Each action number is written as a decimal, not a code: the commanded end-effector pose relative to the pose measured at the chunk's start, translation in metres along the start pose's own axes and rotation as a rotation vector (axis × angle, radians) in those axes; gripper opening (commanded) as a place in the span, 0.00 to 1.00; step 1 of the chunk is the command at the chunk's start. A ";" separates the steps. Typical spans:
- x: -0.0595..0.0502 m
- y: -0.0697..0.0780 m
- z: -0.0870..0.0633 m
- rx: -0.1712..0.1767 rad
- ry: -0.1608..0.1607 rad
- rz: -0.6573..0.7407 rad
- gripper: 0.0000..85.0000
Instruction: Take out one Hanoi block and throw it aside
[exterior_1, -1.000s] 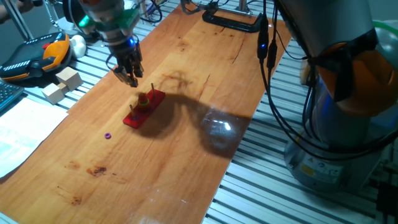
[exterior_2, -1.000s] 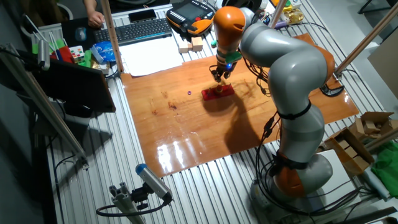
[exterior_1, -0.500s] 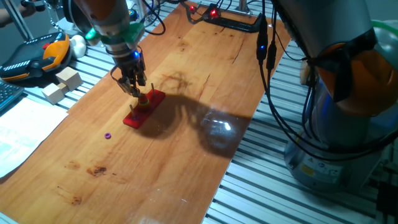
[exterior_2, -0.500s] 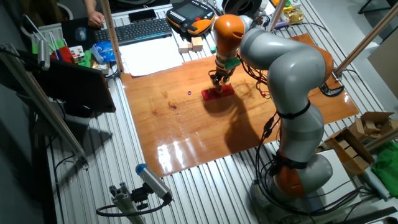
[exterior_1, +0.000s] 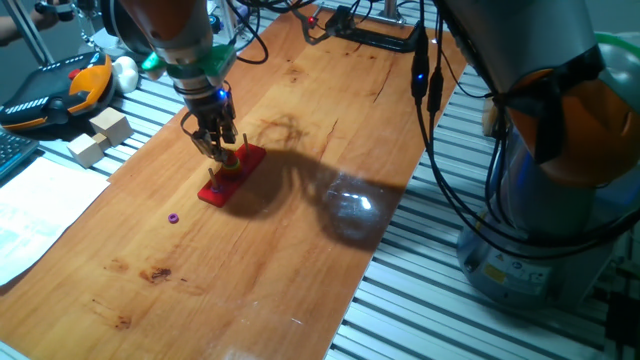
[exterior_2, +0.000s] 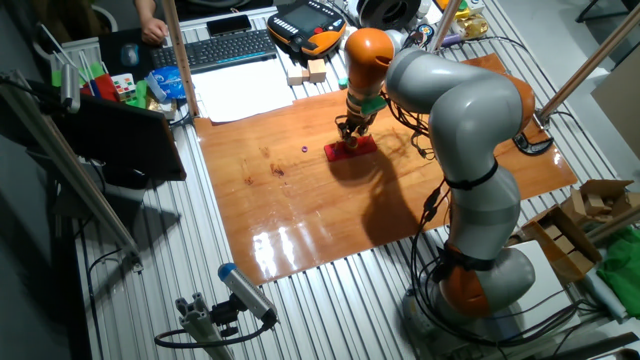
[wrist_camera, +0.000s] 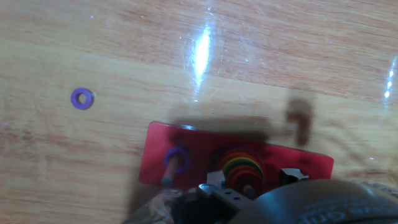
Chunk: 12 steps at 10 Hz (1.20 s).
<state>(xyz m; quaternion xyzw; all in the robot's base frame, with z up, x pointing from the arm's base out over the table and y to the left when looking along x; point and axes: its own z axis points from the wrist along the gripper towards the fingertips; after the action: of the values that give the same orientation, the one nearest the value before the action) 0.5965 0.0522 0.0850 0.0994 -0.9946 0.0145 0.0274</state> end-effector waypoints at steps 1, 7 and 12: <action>0.000 0.000 0.001 -0.002 0.000 0.000 0.58; 0.001 0.001 0.004 -0.010 0.000 0.001 0.56; 0.002 0.001 0.006 -0.021 -0.001 0.002 0.53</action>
<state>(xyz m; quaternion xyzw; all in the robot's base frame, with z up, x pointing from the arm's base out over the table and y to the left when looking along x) 0.5936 0.0529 0.0792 0.0981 -0.9948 0.0043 0.0282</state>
